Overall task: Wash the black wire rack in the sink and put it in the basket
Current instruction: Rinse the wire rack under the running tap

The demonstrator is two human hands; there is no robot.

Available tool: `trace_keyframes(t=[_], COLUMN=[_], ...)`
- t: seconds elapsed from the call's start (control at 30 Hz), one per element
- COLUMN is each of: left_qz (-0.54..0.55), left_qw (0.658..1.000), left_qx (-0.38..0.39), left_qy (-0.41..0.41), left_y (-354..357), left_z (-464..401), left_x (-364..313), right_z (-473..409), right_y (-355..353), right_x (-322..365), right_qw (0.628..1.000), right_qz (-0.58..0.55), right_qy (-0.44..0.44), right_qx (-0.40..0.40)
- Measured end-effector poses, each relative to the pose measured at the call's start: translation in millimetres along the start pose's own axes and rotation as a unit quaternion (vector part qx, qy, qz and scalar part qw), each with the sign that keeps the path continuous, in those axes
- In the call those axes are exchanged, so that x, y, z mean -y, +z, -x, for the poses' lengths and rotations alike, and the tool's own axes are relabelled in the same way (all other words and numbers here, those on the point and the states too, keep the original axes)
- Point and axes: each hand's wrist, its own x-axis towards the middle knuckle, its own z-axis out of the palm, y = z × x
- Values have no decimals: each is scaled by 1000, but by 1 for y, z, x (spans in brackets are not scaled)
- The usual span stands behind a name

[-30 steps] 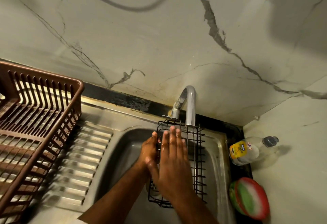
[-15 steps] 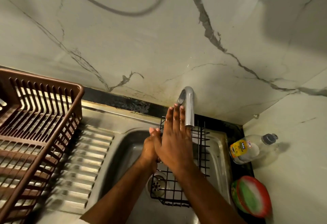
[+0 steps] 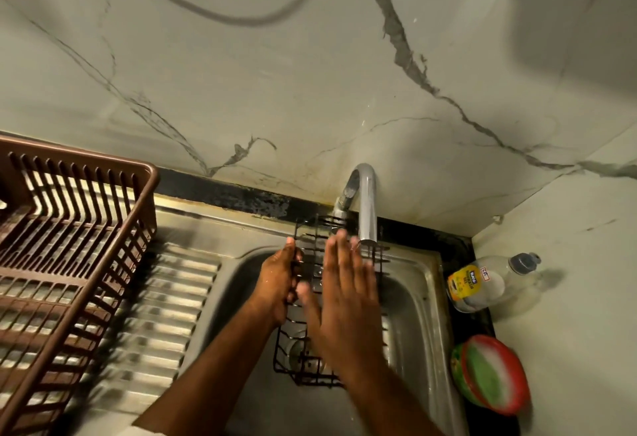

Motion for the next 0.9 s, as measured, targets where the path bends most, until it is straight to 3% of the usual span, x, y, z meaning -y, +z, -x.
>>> trace_keyframes(t=[0.1,0.2,0.53,0.7,0.9], left_qz=[-33,-13,17,23,49], left_qw=[999,1000,999,999,996], left_qx=[12,-2,-11,-14,-15], left_qy=[-4,-15,-27,-45,-75], left_y=[1,0,-10,-15,-21], left_z=[10,11,-2,5,9], left_x=[6,8,5,3,12], right_z=[-64,-81,73,5,-76], right_y=[-8,-7,29,5,-20], right_x=[-13,-14,-11,-27,-28], right_qw=[997,997,999,998,998], right_qz=[-2,-4,13,19,25], right_qy=[71,73,-18,63,43], right_qx=[14,30,39,-5,34])
